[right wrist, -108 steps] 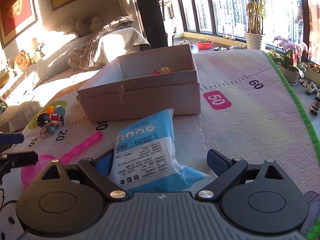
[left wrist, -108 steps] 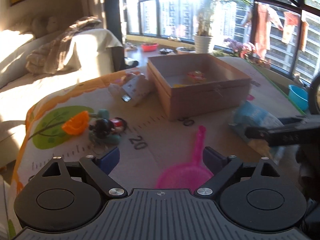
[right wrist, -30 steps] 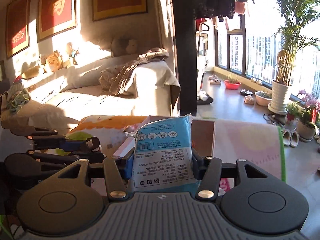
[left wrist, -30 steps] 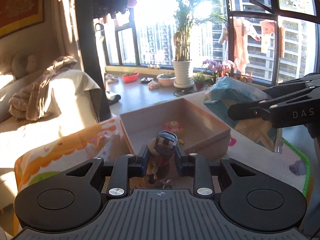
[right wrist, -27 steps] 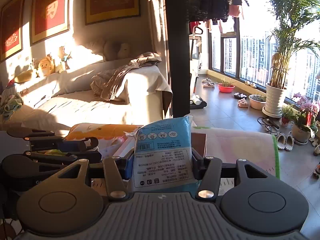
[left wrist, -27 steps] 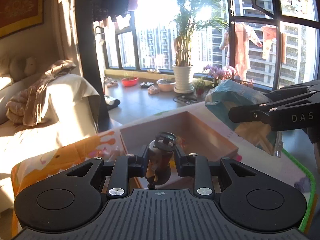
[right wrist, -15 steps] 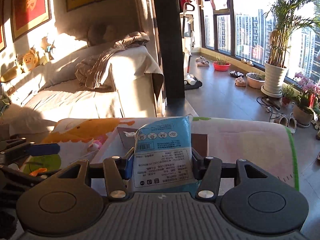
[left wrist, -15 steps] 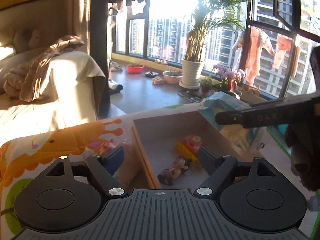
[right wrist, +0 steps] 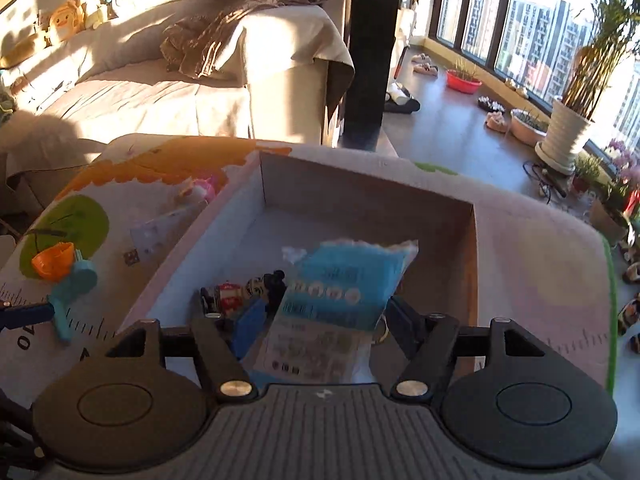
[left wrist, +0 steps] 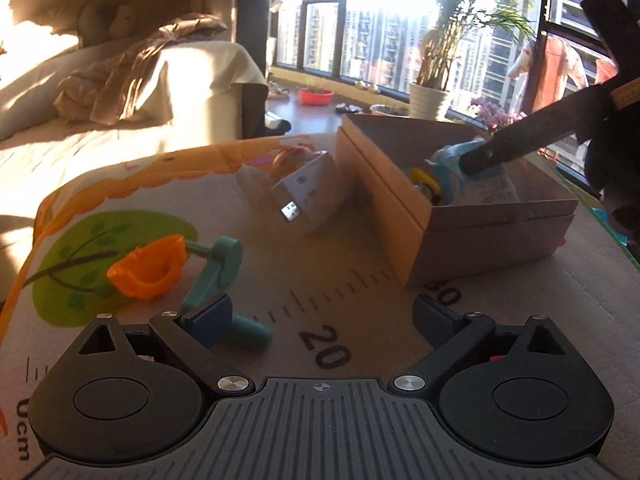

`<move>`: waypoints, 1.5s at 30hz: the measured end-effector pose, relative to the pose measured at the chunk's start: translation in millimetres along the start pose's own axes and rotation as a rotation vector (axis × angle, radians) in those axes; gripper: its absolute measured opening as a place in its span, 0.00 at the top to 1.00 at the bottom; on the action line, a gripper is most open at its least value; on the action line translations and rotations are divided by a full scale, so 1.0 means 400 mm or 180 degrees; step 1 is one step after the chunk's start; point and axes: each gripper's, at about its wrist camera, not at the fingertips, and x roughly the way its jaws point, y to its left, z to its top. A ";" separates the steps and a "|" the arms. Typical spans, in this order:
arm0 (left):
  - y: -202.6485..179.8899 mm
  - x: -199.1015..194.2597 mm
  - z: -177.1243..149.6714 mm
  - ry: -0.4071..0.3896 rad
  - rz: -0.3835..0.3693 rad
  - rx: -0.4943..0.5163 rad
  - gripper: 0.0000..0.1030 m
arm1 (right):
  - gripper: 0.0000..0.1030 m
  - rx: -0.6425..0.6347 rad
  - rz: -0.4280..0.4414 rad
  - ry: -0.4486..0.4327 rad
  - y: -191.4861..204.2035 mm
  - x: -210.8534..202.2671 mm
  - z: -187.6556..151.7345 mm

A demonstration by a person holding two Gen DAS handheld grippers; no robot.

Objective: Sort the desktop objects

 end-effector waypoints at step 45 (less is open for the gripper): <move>0.005 -0.096 -0.081 0.0393 0.0355 -0.0245 0.00 | 0.58 -0.0697 0.1316 0.0066 0.247 -0.079 -0.108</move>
